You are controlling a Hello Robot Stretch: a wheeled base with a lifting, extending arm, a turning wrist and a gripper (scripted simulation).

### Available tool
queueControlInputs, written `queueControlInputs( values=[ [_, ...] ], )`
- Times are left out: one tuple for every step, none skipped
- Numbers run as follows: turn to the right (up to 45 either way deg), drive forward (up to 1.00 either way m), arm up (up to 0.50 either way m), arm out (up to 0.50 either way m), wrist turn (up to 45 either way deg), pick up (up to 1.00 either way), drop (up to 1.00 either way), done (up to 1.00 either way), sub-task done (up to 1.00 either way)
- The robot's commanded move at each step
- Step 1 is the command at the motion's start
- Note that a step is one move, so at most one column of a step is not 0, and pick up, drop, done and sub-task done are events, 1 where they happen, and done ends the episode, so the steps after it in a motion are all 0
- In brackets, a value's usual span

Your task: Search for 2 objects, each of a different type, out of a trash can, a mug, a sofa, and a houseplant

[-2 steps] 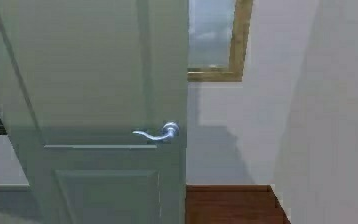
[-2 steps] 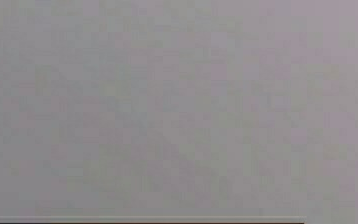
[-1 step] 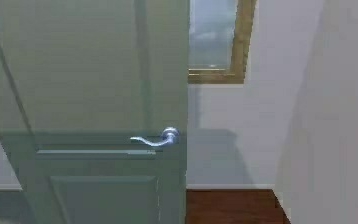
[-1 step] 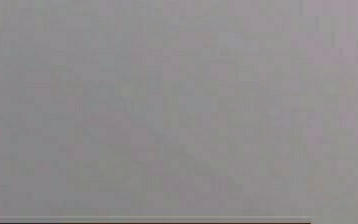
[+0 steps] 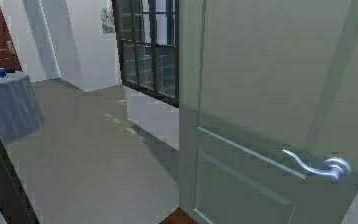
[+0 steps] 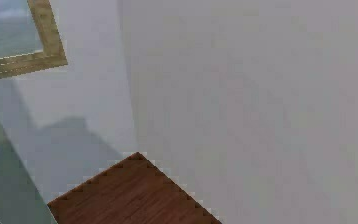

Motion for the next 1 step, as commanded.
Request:
queueControlInputs(
  values=[
    [-21.0,0.00,0.00,0.00,0.0,0.00,0.00,0.00,0.00]
  ],
)
